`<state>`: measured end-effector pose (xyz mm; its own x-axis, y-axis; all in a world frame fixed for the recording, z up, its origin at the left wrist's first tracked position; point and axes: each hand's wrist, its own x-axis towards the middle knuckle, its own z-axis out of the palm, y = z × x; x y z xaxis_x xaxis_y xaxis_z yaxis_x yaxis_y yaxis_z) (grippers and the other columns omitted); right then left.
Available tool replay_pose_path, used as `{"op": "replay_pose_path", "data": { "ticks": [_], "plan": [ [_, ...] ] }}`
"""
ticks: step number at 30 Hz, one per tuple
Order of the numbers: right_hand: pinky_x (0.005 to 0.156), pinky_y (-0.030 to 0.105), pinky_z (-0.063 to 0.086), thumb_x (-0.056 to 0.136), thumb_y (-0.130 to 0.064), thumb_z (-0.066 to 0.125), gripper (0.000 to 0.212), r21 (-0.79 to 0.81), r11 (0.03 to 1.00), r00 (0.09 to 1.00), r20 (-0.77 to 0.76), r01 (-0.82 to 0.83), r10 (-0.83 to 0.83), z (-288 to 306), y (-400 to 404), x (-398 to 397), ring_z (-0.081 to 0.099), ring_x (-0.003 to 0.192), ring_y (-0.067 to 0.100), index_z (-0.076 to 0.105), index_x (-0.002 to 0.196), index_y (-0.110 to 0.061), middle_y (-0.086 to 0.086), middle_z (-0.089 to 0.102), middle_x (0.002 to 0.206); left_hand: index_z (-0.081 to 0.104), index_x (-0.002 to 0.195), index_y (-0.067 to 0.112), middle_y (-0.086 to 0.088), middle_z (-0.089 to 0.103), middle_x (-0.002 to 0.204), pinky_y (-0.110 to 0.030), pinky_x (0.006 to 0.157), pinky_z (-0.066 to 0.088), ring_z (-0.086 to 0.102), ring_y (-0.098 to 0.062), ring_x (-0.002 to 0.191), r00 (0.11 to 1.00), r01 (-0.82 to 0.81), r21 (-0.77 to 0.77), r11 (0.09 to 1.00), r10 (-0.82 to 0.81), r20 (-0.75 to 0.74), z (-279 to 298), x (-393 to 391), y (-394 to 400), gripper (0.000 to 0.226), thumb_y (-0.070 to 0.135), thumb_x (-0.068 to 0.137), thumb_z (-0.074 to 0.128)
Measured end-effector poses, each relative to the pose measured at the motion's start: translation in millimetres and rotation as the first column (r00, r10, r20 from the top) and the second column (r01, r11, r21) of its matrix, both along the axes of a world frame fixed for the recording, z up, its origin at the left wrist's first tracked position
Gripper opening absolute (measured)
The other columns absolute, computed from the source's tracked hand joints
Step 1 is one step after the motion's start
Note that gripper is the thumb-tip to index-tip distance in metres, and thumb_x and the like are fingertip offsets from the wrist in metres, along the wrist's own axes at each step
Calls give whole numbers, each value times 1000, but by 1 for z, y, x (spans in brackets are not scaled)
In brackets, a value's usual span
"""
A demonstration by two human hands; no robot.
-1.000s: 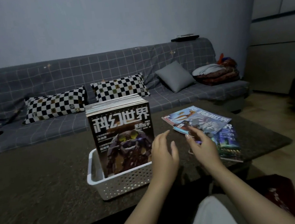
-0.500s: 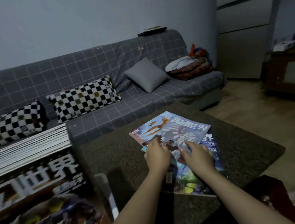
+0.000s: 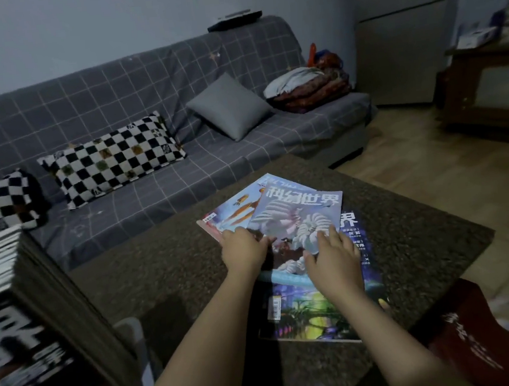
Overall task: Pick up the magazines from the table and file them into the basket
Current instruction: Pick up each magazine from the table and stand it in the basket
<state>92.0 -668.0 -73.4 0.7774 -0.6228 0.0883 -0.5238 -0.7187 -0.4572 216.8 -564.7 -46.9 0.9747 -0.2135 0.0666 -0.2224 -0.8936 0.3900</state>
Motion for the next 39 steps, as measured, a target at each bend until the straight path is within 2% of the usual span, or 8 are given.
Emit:
{"op": "replay_pose_path", "data": {
  "ticks": [6, 14, 17, 20, 25, 31, 33, 39],
  "plan": [
    [114, 35, 22, 93, -36, 50, 61, 207, 978, 996, 87, -38, 20, 14, -3, -31, 19, 142, 23, 29, 143, -9, 8, 21, 155, 42, 97, 18, -9, 66, 100, -33, 63, 42, 59, -28, 83, 999, 30, -205, 978, -23, 35, 35, -58, 17, 14, 22, 89, 52],
    [87, 31, 41, 91, -32, 55, 65, 616, 782, 917, 360, -96, -172, 51, 30, -101, 47, 124, 28, 25, 147, -16, 12, 44, 142, 51, 103, 21, -7, 69, 94, -41, 74, 53, 64, -29, 87, 989, 114, -568, 815, -39, 142, 84, -153, 74, 17, 27, 89, 59],
    [69, 27, 39, 92, -26, 56, 62, 614, 778, 873, 443, -131, -203, 66, 52, -123, 56, 93, 22, 28, 146, -17, 6, 58, 105, 52, 103, 24, 1, 66, 94, -41, 79, 53, 64, -25, 90, 989, 119, -666, 737, -29, 144, 97, -183, 107, 18, 26, 88, 61],
    [61, 27, 39, 91, -21, 56, 58, 579, 792, 815, 544, -194, -198, 77, 80, -141, 51, 75, 11, 32, 144, -19, -2, 50, 86, 53, 97, 23, 8, 63, 85, -35, 75, 52, 62, -18, 83, 985, 108, -725, 680, 27, 173, 103, -208, 143, 18, 26, 85, 65],
    [49, 9, 42, 90, -14, 59, 51, 553, 735, 699, 698, -392, -153, 101, 133, -162, 54, 70, 9, 40, 136, -22, 2, 52, 77, 53, 88, 31, 18, 60, 79, -7, 56, 41, 55, 11, 69, 958, 145, -795, 589, 117, 262, 110, -238, 212, 18, 24, 83, 68],
    [65, 11, 44, 90, -14, 57, 51, 478, 679, 636, 771, -557, -20, 131, 201, -160, 61, 90, 16, 39, 137, -19, 7, 57, 104, 56, 103, 35, 16, 65, 96, -20, 66, 47, 61, 3, 87, 942, 171, -870, 462, 180, 281, 113, -250, 290, 20, 26, 87, 64],
    [65, 6, 47, 90, -10, 56, 43, 471, 634, 613, 790, -613, 7, 137, 220, -154, 58, 88, 3, 43, 131, -15, -3, 58, 102, 54, 103, 42, 18, 65, 93, -16, 63, 47, 62, 5, 84, 925, 174, -883, 436, 235, 298, 112, -250, 309, 22, 26, 89, 61],
    [64, 7, 48, 87, -1, 58, 30, 419, 573, 552, 831, -704, 70, 147, 260, -124, 60, 83, 4, 46, 105, -21, -1, 61, 91, 58, 94, 39, 9, 66, 91, -10, 58, 49, 63, 4, 79, 901, 149, -915, 376, 328, 282, 112, -238, 350, 23, 17, 88, 63]
  ]
}}
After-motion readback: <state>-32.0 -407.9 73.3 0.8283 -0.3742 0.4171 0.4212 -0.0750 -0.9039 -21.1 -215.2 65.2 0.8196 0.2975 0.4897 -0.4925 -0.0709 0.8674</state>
